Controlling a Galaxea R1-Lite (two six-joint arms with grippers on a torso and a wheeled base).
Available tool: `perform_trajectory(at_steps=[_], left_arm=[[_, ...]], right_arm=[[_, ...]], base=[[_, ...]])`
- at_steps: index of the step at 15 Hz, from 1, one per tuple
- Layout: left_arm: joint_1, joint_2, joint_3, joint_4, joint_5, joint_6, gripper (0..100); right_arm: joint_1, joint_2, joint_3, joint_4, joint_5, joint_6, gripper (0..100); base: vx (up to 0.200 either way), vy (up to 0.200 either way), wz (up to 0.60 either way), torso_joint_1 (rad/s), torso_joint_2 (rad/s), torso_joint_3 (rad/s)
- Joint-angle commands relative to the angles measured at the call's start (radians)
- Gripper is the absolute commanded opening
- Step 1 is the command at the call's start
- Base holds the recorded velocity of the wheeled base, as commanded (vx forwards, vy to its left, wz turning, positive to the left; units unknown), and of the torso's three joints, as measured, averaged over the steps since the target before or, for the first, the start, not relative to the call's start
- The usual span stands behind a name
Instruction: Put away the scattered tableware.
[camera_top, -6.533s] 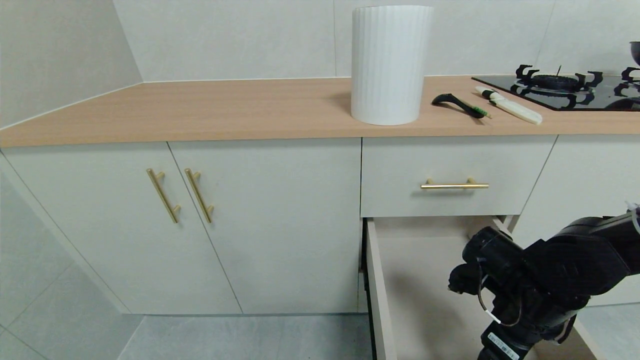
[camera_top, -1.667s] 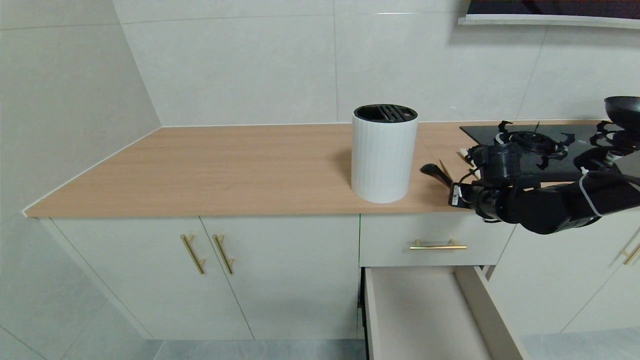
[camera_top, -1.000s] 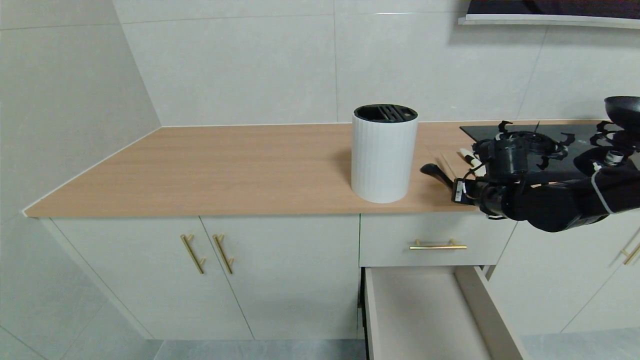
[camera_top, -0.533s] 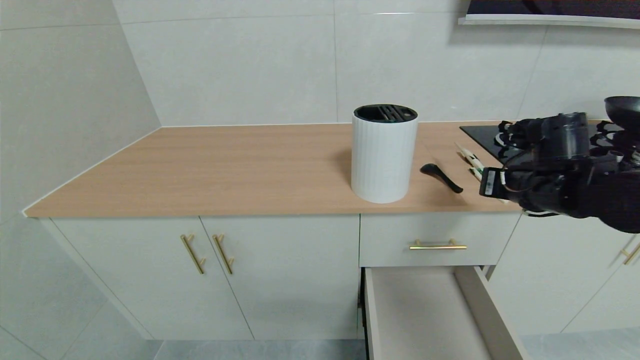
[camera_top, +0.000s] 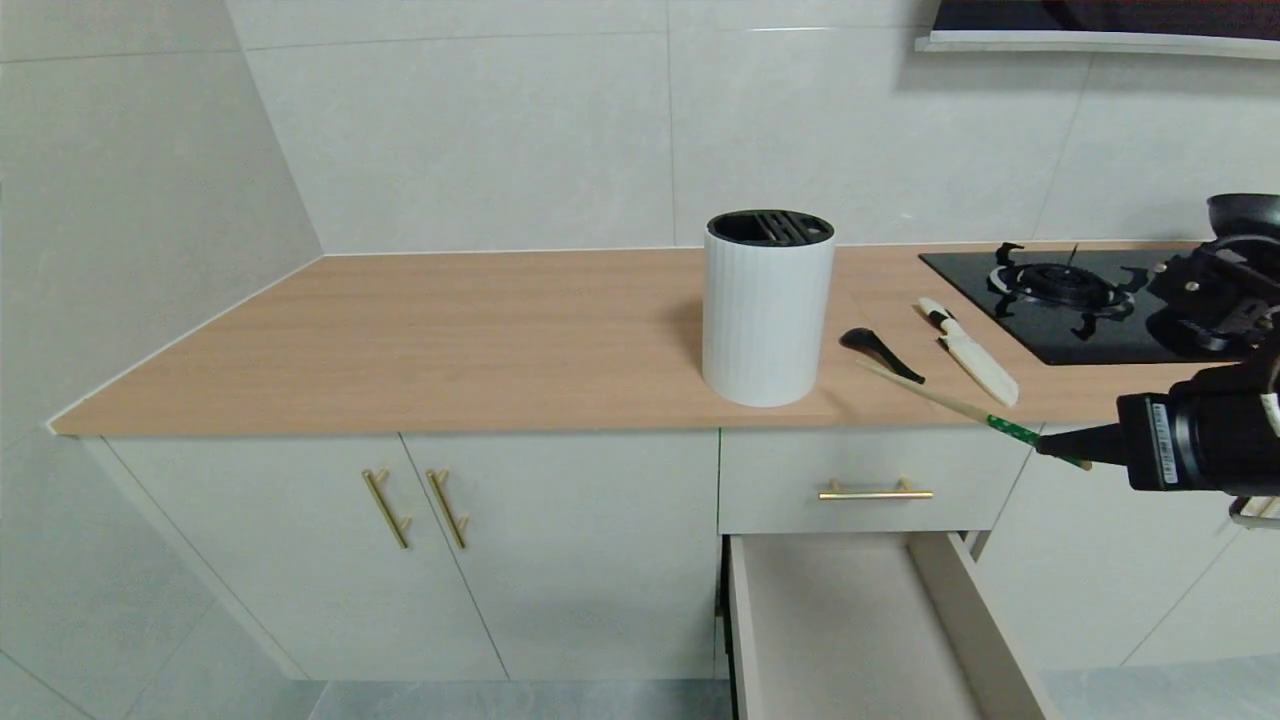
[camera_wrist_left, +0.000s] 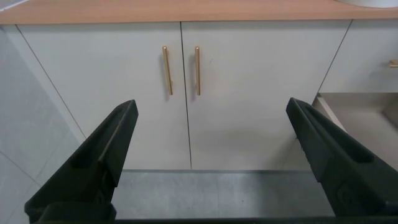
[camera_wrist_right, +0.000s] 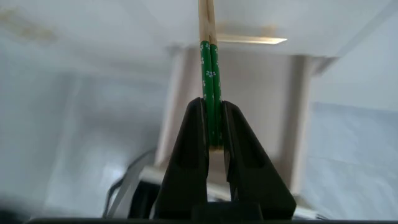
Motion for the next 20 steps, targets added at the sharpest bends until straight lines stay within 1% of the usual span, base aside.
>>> perform_trajectory(at_steps=[1,6,14,16,20], left_arm=[[0.000,0.000,0.000,0.000,0.000,0.000,100],[0.000,0.000,0.000,0.000,0.000,0.000,100],[0.000,0.000,0.000,0.000,0.000,0.000,100],[0.000,0.000,0.000,0.000,0.000,0.000,100],[0.000,0.000,0.000,0.000,0.000,0.000,100]], right_arm=[[0.003,-0.065,0.020,0.014,0.035,-0.028,0],[0.052,-0.019,0.069,0.010,0.035,-0.054,0],[0.093,0.087,0.096,0.008,0.035,-0.054,0],[0.095,0.109,0.098,0.008,0.035,-0.054,0],[0.095,0.118,0.099,0.004,0.035,-0.054,0]], base=[[0.000,0.000,0.00,0.000,0.00,0.000],[0.000,0.000,0.00,0.000,0.00,0.000],[0.000,0.000,0.00,0.000,0.00,0.000],[0.000,0.000,0.00,-0.115,0.25,0.146],[0.000,0.000,0.00,-0.178,0.45,0.259]])
